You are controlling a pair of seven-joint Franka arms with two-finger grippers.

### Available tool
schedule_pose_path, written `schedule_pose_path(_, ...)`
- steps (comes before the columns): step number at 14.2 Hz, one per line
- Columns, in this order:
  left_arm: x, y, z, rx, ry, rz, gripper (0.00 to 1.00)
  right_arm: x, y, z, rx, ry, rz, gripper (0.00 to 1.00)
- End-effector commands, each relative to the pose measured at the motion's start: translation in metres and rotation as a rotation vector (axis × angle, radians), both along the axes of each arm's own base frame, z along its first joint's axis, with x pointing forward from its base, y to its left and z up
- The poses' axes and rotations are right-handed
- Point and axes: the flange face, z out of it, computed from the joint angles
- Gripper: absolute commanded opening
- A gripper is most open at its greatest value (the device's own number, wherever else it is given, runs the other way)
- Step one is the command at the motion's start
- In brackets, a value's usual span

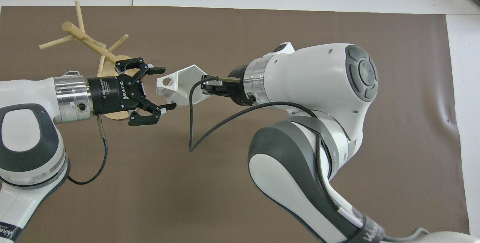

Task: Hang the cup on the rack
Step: 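Close the left gripper on the cup held by the right gripper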

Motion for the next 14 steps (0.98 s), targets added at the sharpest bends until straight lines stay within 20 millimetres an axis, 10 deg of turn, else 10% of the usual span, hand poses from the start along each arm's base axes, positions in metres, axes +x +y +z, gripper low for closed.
schedule_pose_path(1, 0.0020, -0.0119, -0.0132, 0.015, 0.004, 0.004, 1.00, -0.0025, 0.0032, 0.0031, 0.014, -0.021, 0.016, 0.00)
schedule_pose_path(14, 0.0030, -0.0206, -0.0107, 0.074, -0.065, -0.121, 0.98, 0.0010, 0.0011, 0.0078, 0.029, -0.023, 0.009, 0.00)
